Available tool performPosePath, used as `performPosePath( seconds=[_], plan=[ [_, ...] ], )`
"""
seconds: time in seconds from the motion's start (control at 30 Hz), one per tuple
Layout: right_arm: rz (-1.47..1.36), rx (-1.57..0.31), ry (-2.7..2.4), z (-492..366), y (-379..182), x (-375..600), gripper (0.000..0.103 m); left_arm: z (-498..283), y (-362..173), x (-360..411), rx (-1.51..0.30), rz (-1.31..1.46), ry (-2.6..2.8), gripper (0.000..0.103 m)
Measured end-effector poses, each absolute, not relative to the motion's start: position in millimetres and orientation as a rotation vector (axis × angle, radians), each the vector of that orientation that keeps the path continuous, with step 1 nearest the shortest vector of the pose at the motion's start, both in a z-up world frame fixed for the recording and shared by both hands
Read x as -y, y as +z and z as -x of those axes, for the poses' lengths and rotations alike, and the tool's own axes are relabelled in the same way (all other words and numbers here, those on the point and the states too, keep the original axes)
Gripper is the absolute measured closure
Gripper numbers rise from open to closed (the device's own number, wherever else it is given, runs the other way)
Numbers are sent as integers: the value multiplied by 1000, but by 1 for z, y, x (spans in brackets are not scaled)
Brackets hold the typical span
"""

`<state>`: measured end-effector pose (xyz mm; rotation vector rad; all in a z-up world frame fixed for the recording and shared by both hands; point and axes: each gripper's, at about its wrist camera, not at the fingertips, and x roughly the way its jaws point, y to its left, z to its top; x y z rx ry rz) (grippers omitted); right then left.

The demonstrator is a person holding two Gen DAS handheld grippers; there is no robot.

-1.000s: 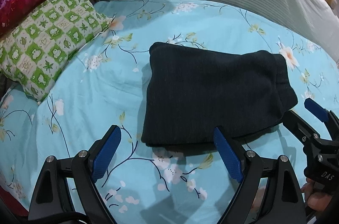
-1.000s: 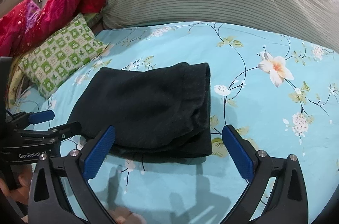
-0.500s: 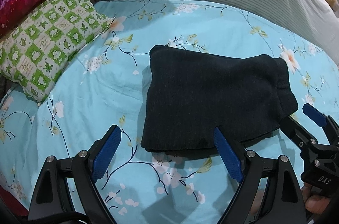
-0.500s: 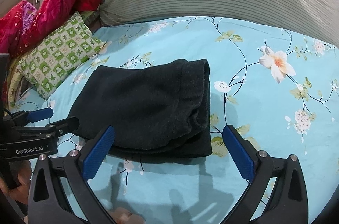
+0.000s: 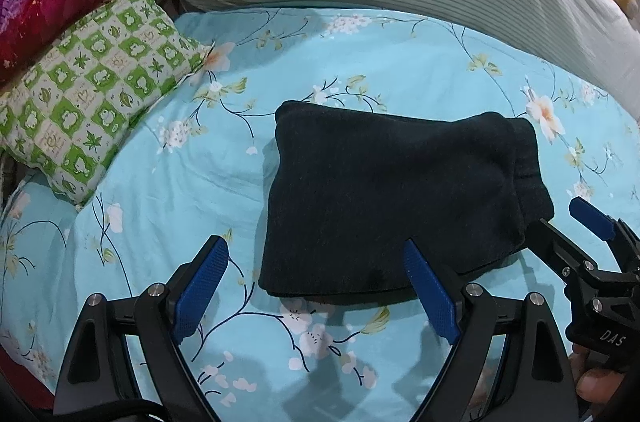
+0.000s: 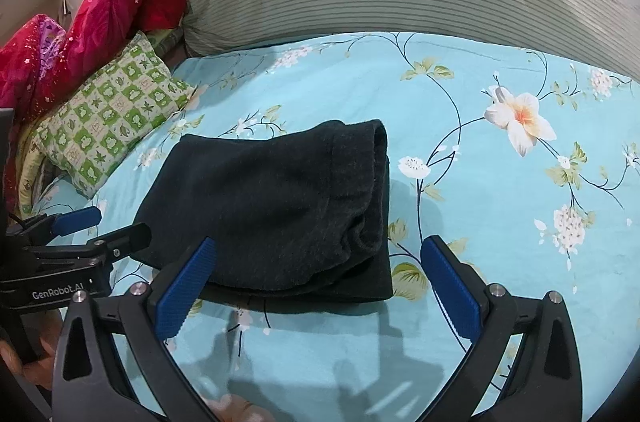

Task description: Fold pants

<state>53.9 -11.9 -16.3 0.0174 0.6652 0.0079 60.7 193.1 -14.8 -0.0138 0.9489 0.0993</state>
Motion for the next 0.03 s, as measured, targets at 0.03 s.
performPosePath(
  seconds=[0.03],
  plan=[
    [-17,-665,10,-54,-16,12,1,-61,-14,-193,-951,20,98,13]
  ],
)
